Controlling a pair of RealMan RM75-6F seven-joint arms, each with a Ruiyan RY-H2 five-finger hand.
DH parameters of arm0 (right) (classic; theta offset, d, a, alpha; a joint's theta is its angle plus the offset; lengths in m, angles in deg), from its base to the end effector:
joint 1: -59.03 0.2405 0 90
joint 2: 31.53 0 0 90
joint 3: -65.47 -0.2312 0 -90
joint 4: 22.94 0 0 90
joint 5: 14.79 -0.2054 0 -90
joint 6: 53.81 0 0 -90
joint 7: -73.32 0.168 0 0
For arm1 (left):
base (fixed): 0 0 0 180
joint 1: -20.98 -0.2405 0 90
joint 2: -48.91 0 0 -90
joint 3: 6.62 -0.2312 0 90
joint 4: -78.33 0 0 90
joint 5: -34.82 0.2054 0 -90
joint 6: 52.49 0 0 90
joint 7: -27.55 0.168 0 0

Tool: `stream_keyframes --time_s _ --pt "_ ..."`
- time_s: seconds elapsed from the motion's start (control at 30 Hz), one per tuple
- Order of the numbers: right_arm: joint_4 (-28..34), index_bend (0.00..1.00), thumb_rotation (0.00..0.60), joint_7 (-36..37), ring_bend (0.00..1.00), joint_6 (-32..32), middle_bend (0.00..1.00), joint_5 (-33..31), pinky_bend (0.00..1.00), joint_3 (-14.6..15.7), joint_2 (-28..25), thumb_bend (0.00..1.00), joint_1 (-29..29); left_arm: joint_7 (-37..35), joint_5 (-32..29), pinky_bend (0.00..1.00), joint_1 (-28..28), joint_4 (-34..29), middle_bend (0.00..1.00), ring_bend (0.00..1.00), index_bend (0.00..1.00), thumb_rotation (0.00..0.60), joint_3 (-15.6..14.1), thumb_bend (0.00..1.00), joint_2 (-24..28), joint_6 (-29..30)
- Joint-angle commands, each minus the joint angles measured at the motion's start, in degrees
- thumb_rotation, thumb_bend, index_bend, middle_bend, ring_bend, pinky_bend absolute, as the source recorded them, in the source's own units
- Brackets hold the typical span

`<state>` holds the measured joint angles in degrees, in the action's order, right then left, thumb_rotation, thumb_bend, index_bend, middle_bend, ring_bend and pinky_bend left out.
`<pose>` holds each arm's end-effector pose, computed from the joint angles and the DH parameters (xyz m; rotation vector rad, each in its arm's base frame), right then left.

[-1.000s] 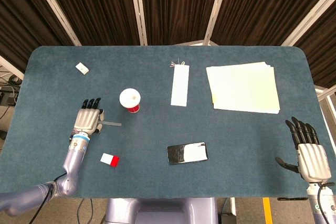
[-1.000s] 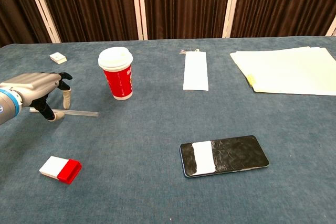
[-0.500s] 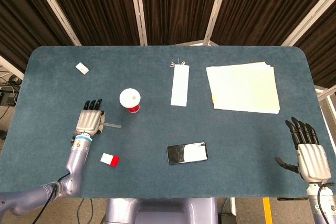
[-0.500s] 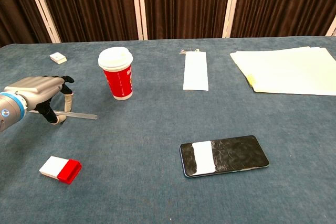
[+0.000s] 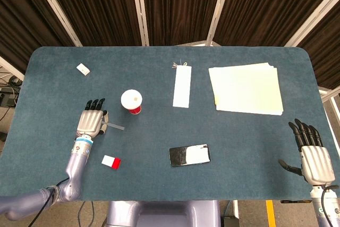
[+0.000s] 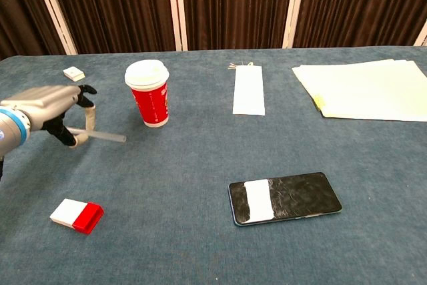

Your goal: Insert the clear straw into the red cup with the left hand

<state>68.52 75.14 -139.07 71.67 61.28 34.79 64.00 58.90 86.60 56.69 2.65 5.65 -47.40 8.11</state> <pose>-0.2821 -0.2079 0.1460 1.3598 -0.9224 0.9729 -0.1973 0.3473 -0.0272 -1.5982 -1.0047 -0.6805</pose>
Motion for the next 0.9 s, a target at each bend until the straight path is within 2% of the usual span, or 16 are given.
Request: stream_keyframes --time_s 0.03,0.23,0.37,0.5,0.67,0.9 --pt "0.0 0.0 0.6 -0.09 0.0 -0.01 0.0 -0.02 0.0 -0.01 0.01 0.13 0.0 -4.6 2.16 0.0 -1.35 -6.4 0.03 0.0 0.56 0.6 2.13 0.44 3.69 2.59" --pt "0.01 0.0 0.6 -0.35 0.0 0.05 0.0 -0.09 0.0 -0.02 0.12 0.12 0.01 -10.64 0.22 0.0 -3.07 -19.8 0.03 0.0 0.56 0.6 6.89 0.44 9.66 4.4" --pt "0.12 0.0 0.6 -0.49 0.0 0.11 0.0 -0.21 0.0 -0.01 0.14 0.13 -0.01 -15.78 -4.16 0.0 -3.23 -29.74 0.03 0.0 0.56 0.6 12.14 0.44 13.38 3.87" --pt "0.18 0.0 0.6 -0.37 0.0 0.21 0.0 -0.36 0.0 -0.05 0.1 0.13 0.0 -22.9 -8.23 0.0 -2.98 -35.87 0.03 0.0 0.56 0.6 17.24 0.44 15.33 1.52" --pt "0.3 0.0 0.6 0.05 0.0 0.4 0.0 -0.56 0.0 -0.11 -0.03 0.13 0.04 -31.45 -9.54 0.0 -1.59 -36.38 0.03 0.0 0.56 0.6 22.64 0.44 15.26 -1.28" --pt "0.41 0.0 0.6 0.43 0.0 0.57 0.0 -0.74 0.0 -0.13 -0.24 0.12 0.03 -38.82 -9.98 0.0 1.83 -29.12 0.05 0.0 0.56 0.6 23.98 0.44 11.53 -3.72"
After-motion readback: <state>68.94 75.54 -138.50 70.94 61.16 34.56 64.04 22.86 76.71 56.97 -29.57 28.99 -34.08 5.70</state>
